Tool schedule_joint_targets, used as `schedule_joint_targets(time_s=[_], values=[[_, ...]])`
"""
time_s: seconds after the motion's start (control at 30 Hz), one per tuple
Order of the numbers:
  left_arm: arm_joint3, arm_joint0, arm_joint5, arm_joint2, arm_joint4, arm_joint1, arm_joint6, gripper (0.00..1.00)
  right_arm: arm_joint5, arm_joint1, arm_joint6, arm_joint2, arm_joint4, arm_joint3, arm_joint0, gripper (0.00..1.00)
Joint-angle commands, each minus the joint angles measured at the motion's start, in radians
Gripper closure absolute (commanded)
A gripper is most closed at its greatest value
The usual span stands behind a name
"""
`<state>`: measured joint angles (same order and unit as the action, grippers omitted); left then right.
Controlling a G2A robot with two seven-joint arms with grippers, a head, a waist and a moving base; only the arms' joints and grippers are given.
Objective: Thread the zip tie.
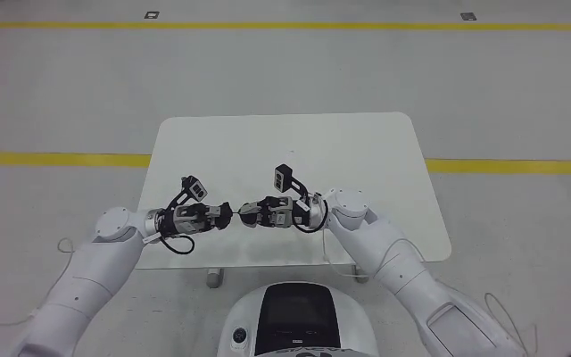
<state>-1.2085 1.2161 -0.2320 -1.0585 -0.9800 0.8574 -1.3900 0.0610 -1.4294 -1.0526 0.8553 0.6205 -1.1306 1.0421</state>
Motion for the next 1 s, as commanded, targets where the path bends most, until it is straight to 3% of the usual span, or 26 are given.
schedule_joint_targets(time_s=[0.0, 0.13, 0.2, 0.4, 0.7, 0.97], values=[[0.002, -0.001, -0.001, 0.000, 0.001, 0.001, 0.000, 1.00, -0.001, 0.000, -0.001, 0.000, 0.001, 0.001, 0.000, 1.00], [0.007, -0.004, -0.002, 0.001, 0.002, 0.004, 0.000, 0.78, 0.000, 0.001, -0.004, 0.000, -0.001, 0.005, -0.003, 1.00], [0.008, -0.006, -0.002, 0.002, 0.003, 0.005, 0.000, 0.74, 0.001, 0.001, -0.005, 0.000, -0.001, 0.006, -0.004, 1.00], [0.012, -0.010, -0.002, 0.003, 0.004, 0.009, 0.000, 0.77, -0.002, 0.002, -0.007, -0.001, 0.000, 0.012, -0.007, 1.00], [0.015, -0.015, 0.000, 0.005, 0.005, 0.015, 0.000, 0.91, -0.009, 0.000, -0.002, -0.004, 0.002, 0.020, -0.010, 1.00], [0.020, -0.018, 0.002, 0.007, 0.007, 0.020, 0.000, 0.90, -0.011, -0.001, -0.003, -0.008, 0.004, 0.026, -0.013, 1.00]])
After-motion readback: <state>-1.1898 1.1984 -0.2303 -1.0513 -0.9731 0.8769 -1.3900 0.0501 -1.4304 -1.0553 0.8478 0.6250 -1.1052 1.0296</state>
